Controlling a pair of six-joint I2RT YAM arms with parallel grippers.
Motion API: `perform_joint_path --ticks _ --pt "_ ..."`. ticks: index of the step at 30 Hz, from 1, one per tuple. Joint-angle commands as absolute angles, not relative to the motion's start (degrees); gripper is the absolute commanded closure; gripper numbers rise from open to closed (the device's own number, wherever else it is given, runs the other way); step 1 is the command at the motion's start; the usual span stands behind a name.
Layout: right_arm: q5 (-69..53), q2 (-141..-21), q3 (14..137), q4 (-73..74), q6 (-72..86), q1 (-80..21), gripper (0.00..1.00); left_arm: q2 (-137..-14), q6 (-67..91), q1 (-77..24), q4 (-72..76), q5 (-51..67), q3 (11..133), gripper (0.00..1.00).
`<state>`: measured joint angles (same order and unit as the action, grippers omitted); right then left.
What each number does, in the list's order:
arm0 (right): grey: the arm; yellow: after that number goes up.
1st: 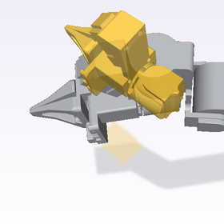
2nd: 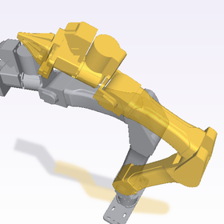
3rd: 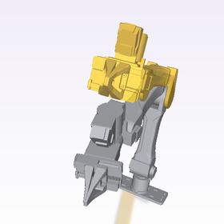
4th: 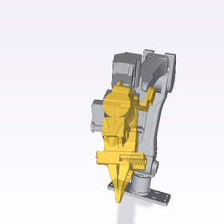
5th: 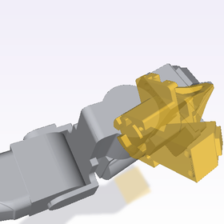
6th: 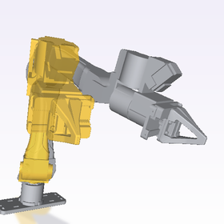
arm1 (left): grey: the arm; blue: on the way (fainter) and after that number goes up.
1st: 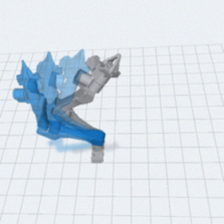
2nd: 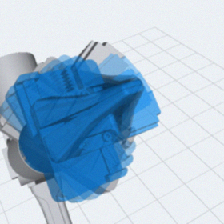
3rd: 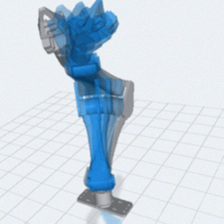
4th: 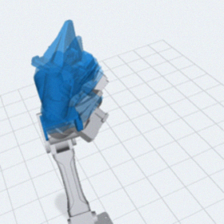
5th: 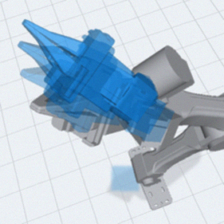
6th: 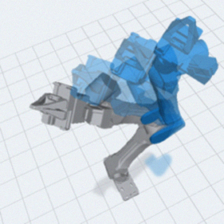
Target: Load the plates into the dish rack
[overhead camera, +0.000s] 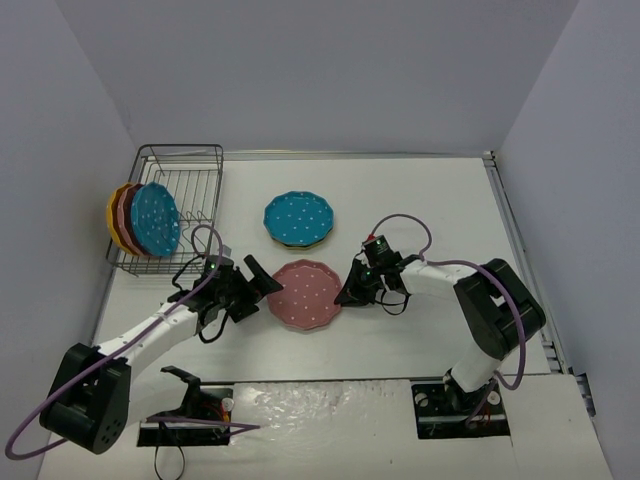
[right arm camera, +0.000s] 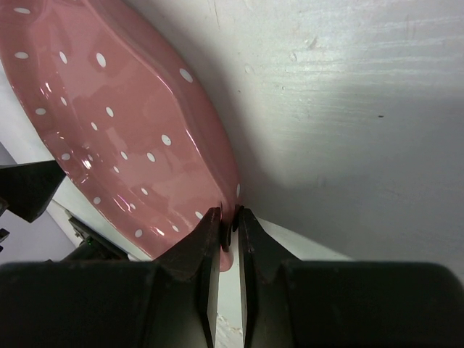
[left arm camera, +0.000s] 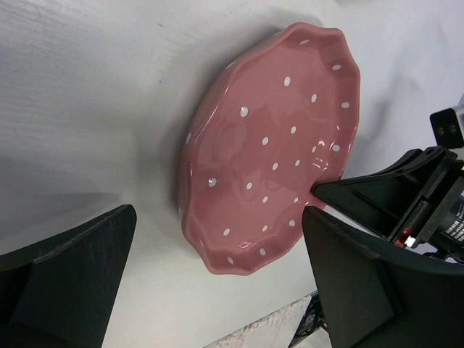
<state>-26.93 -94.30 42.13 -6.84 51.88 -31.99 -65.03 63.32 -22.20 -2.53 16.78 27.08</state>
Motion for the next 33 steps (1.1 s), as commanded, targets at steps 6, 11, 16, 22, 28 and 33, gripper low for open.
perform_joint_path --ticks 6,11,16,22,28,33 --pt "-31.2 -89.1 46.1 -7.0 58.9 -32.4 1.0 -66.7 66.4 -23.6 4.1 17.9 28.0 0.03" --pt "-31.4 -88.2 46.6 -6.8 59.9 -32.4 1.0 -66.4 66.4 -23.8 4.0 17.8 28.0 0.03" --pt "-32.2 -87.6 46.9 -6.8 60.3 -32.4 1.0 -66.7 66.8 -24.1 4.9 17.8 28.2 0.03" --pt "-33.1 -87.8 46.7 -7.2 60.7 -32.5 1.0 -69.4 69.1 -24.9 7.7 18.0 28.3 0.03" --pt "-34.1 -87.9 46.5 -9.0 62.1 -32.5 1.0 -70.6 70.9 -25.8 8.9 17.0 28.8 0.03" --pt "-34.5 -88.3 46.8 -9.7 62.8 -32.5 1.0 -72.0 72.4 -25.9 10.4 17.0 28.8 0.03"
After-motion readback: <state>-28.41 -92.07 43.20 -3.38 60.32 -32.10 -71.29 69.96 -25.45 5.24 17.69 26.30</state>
